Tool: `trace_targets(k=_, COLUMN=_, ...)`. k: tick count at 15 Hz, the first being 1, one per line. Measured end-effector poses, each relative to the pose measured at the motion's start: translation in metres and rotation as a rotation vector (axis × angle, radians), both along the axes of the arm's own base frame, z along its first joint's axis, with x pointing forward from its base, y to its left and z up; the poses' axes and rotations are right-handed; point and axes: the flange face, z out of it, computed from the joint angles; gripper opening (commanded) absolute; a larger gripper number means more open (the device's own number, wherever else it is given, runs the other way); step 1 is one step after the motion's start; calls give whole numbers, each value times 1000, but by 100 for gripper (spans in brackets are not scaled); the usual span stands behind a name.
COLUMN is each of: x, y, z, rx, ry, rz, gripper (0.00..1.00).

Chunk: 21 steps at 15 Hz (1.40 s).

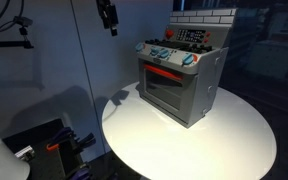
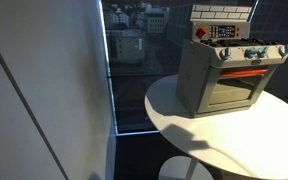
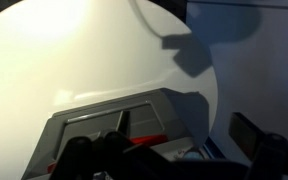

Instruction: Turn the third knob from the left on the stove to the right

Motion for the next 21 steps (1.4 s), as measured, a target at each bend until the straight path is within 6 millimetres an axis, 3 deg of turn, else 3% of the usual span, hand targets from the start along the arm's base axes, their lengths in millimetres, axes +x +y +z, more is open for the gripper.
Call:
trace_targets(k=5, x=39, y=-13, z=-13, rx=-62, ry=-35, rz=-135, gripper=100)
trace_targets(k=9, x=60, y=-28, z=-27, rx=-87, ry=-81, rz=-242, gripper=100)
trace_targets(k=21, x=85, y=-73, z=-31, rx=-119, ry=-245, rz=-486, gripper=100)
